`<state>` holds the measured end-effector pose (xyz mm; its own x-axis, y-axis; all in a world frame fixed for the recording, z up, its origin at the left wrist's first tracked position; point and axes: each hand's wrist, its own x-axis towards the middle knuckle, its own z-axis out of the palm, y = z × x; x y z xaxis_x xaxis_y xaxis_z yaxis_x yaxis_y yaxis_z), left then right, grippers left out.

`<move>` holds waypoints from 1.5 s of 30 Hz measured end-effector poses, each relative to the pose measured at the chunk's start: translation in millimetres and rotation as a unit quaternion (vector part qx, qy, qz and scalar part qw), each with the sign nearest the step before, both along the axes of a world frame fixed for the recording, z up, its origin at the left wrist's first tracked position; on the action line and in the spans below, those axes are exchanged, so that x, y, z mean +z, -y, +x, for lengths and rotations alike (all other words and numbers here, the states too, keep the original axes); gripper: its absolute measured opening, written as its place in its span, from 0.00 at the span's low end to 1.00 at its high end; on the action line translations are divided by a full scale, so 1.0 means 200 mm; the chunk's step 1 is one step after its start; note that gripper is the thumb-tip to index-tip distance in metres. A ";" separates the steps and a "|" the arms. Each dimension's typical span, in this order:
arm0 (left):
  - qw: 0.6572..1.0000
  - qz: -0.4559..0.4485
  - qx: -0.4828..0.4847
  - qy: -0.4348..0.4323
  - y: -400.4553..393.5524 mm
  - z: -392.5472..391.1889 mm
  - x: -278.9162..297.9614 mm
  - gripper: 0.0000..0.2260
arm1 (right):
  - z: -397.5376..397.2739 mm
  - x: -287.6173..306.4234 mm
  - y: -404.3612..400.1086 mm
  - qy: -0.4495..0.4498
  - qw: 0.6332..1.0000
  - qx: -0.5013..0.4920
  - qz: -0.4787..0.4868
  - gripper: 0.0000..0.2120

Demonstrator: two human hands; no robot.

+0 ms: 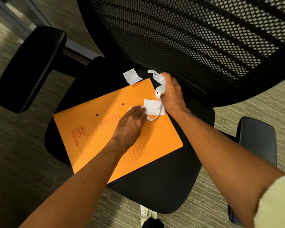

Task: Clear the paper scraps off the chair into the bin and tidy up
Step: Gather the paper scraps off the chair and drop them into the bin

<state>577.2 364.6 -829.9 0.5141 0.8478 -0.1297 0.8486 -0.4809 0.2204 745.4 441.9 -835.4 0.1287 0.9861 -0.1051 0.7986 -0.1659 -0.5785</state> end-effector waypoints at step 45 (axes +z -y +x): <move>0.997 0.023 0.063 0.046 -0.18 -0.10 0.12 0.08 | 0.09 -0.07 0.22 -0.300 0.913 -0.273 -0.037 0.12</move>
